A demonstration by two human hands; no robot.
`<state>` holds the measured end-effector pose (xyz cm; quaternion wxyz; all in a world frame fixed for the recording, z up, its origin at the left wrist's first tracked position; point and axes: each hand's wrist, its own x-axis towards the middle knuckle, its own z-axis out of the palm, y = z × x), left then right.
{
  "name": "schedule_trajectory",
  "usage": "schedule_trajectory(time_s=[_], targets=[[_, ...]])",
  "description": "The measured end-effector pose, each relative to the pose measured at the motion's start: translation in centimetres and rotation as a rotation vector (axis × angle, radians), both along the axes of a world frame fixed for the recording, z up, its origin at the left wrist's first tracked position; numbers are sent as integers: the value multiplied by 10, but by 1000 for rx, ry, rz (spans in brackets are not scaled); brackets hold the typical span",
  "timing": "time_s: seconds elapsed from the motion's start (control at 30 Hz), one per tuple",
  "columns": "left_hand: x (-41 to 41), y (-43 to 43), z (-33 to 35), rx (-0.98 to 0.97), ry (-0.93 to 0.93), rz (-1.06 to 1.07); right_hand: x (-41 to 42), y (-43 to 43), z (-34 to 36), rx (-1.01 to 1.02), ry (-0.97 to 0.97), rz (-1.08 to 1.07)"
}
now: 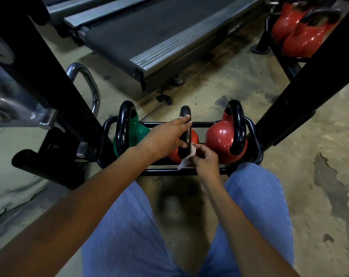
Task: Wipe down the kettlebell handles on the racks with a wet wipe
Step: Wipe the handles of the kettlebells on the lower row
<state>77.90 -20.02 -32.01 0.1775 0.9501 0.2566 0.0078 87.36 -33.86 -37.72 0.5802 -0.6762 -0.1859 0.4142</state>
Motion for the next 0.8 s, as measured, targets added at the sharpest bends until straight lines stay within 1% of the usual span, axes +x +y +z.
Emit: schedule_trajectory(time_s=[0.1,0.2,0.3,0.37,0.47,0.57,0.6,0.67,0.7,0.73,0.8], targets=[[-9,-14,-3,103,-40,-5,21,8,16,42,7,25],[-23,-36,-17,157,-92,6,15,9,17,95,44,37],[-35,-57,-34,193,-118,-2,8,16,9,56,26,81],[-41,-65,-40,219,-131,-20,14,25,14,38,47,35],[-49,-74,-47,230,-110,-48,11,27,12,66,86,22],[-55,-77,-52,264,-93,-68,8,25,7,35,58,60],[-56,-78,-54,265,-96,-76,15,30,12,15,80,57],[-58,-79,-54,255,-91,-92,27,39,25,50,138,4],[-58,-79,-54,253,-95,-89,28,42,30,78,130,-38],[-58,-81,-55,256,-104,-83,25,41,31,92,72,-86],[-57,-84,-57,241,-115,-76,8,31,20,93,-155,-147]])
